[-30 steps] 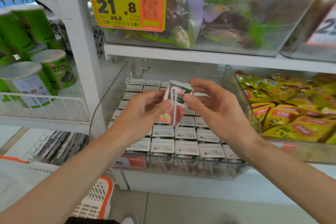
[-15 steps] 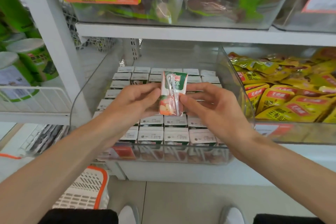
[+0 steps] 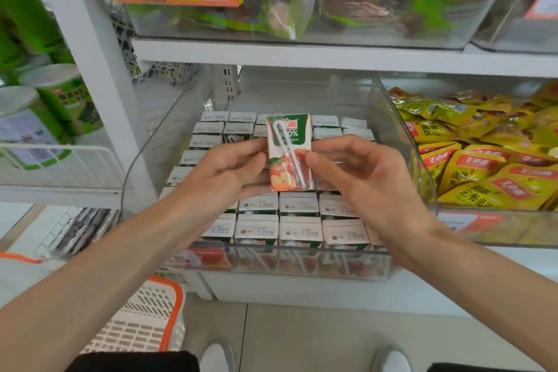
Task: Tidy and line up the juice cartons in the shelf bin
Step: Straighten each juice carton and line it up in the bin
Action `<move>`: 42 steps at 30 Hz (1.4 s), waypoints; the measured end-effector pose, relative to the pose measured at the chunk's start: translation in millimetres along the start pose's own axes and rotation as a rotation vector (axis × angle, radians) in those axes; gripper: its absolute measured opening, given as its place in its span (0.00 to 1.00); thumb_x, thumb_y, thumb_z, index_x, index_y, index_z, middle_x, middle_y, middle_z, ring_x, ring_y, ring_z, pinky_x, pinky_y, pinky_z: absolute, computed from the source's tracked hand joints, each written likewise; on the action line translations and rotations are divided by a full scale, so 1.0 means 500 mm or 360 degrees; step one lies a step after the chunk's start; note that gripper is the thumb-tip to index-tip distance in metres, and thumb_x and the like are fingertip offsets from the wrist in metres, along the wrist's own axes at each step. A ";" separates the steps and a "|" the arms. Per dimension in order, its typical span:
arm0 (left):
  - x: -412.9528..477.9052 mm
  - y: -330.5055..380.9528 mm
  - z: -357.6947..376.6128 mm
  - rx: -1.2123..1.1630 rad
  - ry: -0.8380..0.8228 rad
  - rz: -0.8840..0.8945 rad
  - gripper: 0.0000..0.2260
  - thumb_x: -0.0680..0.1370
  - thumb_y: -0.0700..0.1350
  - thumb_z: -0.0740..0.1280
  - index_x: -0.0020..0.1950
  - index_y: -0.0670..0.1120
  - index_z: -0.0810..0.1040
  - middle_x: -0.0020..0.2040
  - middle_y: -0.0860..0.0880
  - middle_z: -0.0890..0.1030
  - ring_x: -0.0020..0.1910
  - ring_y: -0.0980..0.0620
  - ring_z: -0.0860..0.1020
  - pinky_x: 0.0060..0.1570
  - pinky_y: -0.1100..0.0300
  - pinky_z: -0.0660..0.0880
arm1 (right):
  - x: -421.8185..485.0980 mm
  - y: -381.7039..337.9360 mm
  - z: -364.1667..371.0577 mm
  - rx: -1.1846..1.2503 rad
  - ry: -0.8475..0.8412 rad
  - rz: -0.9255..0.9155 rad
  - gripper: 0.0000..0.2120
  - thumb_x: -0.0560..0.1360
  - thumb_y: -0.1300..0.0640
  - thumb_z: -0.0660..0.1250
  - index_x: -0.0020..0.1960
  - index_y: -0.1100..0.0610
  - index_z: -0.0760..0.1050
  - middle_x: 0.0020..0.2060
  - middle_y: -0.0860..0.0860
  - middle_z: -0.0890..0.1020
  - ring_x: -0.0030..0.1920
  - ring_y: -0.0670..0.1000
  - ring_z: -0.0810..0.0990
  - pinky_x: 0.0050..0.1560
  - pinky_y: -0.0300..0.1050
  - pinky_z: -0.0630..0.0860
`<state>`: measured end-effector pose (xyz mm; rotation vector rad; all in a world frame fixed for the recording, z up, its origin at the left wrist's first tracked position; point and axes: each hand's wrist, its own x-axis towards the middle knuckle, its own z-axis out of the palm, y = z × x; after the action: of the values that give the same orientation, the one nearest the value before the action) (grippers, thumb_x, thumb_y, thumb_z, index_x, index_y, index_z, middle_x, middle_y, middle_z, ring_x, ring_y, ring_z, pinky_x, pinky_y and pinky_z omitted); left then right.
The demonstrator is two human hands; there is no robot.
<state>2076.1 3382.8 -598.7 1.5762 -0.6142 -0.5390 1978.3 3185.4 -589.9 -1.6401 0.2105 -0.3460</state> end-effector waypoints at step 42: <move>0.001 0.006 -0.004 -0.0393 0.0221 -0.0119 0.18 0.74 0.45 0.73 0.63 0.41 0.78 0.56 0.43 0.87 0.54 0.43 0.87 0.50 0.53 0.85 | -0.001 0.004 0.008 0.0041 -0.0052 0.0064 0.10 0.76 0.53 0.76 0.55 0.56 0.84 0.49 0.54 0.88 0.51 0.56 0.87 0.56 0.48 0.84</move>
<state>2077.5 3383.6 -595.3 1.3930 -0.3698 -0.5350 1979.3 3189.4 -592.3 -1.6125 0.2133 -0.2899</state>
